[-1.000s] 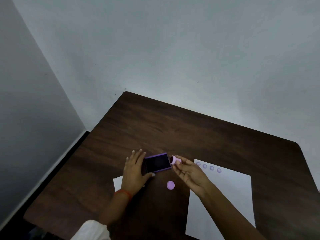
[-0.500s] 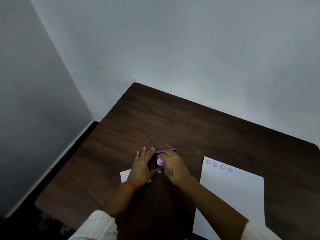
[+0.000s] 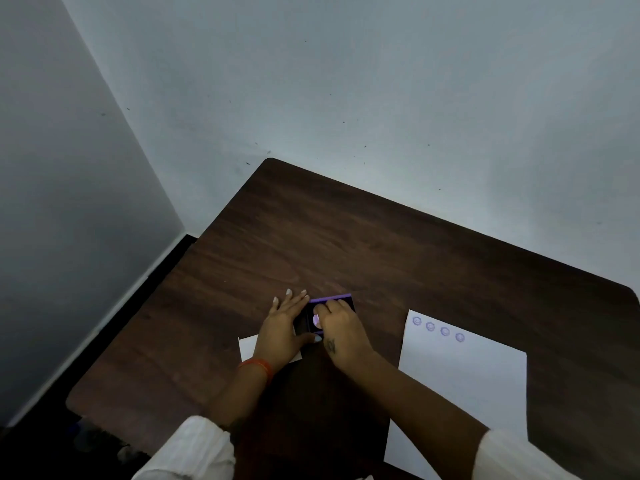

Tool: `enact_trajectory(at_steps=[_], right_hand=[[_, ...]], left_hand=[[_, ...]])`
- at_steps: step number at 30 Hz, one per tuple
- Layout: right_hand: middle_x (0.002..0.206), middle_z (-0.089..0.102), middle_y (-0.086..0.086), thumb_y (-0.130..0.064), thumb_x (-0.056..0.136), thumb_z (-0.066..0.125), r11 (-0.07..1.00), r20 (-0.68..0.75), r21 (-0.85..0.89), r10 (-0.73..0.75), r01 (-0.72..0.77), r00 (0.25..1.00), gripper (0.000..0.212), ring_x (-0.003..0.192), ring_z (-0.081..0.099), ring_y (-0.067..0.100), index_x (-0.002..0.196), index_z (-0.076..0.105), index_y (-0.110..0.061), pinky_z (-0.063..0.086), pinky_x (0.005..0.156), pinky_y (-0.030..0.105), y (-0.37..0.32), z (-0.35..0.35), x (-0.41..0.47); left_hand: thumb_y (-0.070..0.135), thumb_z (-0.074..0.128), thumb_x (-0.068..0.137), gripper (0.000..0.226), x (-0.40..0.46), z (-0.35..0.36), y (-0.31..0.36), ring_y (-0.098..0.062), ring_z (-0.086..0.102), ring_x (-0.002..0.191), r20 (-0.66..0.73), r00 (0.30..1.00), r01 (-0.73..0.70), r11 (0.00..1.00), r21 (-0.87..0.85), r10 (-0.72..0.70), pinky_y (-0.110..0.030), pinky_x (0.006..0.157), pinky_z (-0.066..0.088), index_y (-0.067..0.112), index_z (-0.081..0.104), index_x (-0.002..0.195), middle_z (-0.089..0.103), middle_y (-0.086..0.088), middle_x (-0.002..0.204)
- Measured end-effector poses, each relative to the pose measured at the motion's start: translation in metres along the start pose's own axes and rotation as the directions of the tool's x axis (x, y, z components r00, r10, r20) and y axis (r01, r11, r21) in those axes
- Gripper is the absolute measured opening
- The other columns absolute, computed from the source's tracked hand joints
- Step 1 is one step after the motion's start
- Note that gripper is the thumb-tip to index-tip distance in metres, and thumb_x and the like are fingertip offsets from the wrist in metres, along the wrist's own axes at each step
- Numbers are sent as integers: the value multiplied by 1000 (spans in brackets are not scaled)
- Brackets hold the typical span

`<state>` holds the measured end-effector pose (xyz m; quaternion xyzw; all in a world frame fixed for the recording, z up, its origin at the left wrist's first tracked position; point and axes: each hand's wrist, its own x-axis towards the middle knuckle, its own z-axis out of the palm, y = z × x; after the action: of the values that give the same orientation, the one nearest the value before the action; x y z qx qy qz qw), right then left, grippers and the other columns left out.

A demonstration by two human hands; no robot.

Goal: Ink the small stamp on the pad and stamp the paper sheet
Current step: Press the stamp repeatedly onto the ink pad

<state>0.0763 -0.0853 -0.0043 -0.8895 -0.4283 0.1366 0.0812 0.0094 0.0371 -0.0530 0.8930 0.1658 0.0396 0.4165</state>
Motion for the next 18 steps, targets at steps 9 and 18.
enact_trajectory(at_steps=[9,18], right_hand=[[120,59,20,-2,84,52,993,-29,95,-63,66,998,30,113,51,32,114,57,-2,44,96,39,6,-5,0],[105,61,21,1,80,53,992,-35,114,-47,51,998,22,103,53,34,100,59,2,41,81,38,5,-15,13]], left_hand=[[23,78,69,82,0,-3,3,-18,13,144,17,1000,10,999,-32,-9,-35,119,1,13,35,138,32,-2,151],[23,79,68,82,-1,-3,3,-19,13,144,20,1000,9,999,-46,-9,-35,118,0,14,37,137,33,-2,151]])
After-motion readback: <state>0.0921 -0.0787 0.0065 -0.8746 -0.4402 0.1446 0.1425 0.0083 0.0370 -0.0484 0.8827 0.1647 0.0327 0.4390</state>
